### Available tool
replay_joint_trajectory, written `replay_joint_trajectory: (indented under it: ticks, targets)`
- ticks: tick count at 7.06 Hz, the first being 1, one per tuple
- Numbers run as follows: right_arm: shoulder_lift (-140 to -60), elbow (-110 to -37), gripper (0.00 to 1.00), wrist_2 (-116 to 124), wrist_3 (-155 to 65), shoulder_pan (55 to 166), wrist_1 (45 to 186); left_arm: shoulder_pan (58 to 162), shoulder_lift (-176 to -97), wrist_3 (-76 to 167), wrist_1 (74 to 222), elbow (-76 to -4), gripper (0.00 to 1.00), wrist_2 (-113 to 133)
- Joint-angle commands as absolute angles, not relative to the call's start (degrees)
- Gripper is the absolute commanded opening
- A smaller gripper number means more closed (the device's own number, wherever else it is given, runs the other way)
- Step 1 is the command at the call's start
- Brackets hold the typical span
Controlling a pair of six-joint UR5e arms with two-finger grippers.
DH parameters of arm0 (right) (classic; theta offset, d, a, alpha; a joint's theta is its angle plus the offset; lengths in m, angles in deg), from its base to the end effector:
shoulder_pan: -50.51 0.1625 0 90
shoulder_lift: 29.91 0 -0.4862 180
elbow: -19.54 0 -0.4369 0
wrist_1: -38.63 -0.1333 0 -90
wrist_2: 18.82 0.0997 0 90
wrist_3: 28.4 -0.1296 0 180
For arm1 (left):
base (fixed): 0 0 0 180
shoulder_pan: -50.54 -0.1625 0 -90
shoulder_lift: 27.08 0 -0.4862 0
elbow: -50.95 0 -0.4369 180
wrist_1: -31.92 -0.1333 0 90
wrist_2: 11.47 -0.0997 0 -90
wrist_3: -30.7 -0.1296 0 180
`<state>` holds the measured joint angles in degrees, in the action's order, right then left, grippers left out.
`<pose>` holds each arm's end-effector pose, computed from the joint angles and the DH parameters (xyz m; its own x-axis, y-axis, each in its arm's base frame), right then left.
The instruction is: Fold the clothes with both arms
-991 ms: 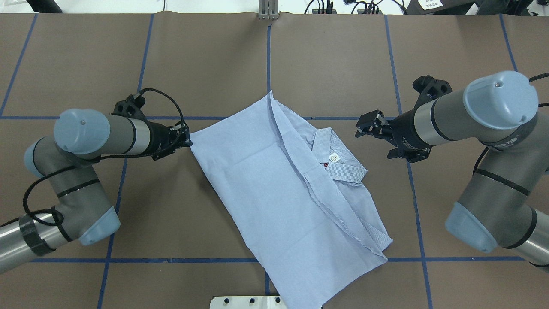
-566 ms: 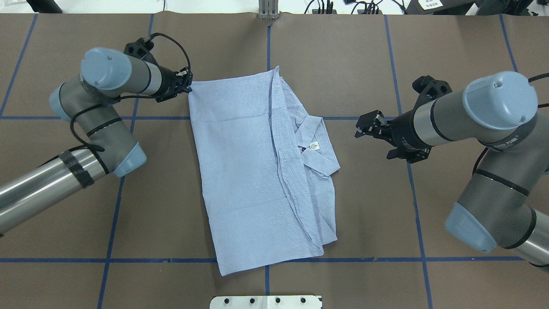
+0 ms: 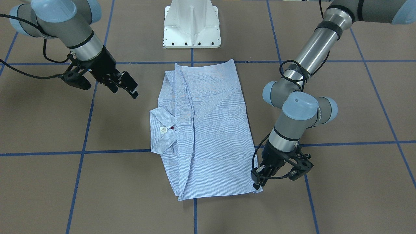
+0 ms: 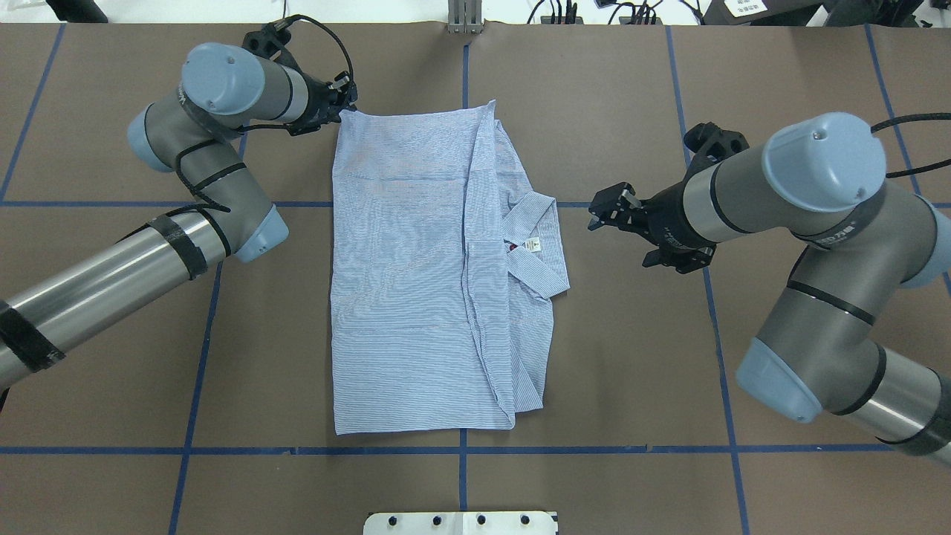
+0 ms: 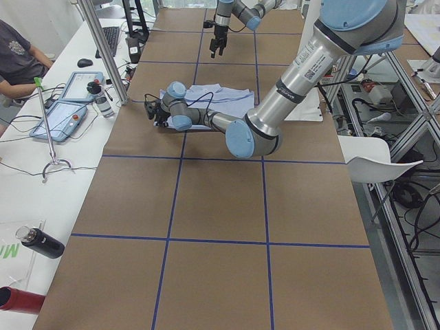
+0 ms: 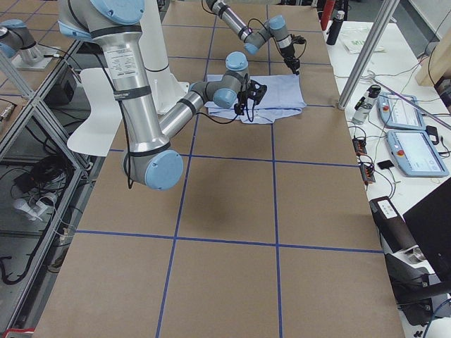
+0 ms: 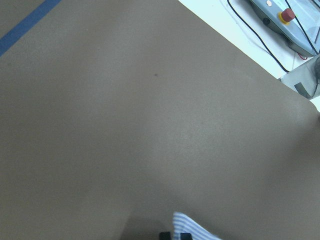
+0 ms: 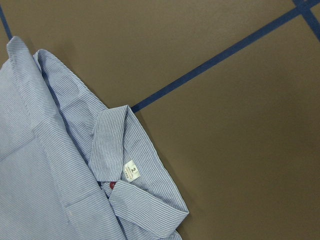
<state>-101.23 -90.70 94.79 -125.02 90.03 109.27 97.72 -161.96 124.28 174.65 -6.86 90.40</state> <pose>-0.4489 -0.4758 0.3262 0.3660 0.4388 0.8207 -0.3649 0.8789 -0.3072 0.5513 -0.7518 0.3731 0.2453 -0.3546 -0.9023 0.6072 0.7817 -0.1422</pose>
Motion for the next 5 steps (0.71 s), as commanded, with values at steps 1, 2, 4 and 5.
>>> replay_joint_trajectory:
  ticks: [1, 2, 4, 5]
  targets:
    - [-97.42, -87.69, 1.0, 91.43, -124.73, 85.18, 109.38, 98.44, -157.03, 123.87, 174.83, -15.09, 0.46, 96.77]
    - [-96.02, -87.51, 1.0, 84.09, -123.86, 78.97, 109.99, 98.62, -151.58, 122.3, 174.14, -22.98, 0.46, 98.38]
    - [-92.76, -84.18, 1.0, 80.85, -112.41, 73.91, 112.52, 99.58, -147.85, 121.14, 174.3, -28.05, 0.46, 100.5]
    - [-91.27, -84.17, 1.0, 80.42, -103.46, 73.02, 116.55, 99.84, -144.88, 118.79, 174.13, -31.2, 0.46, 102.51]
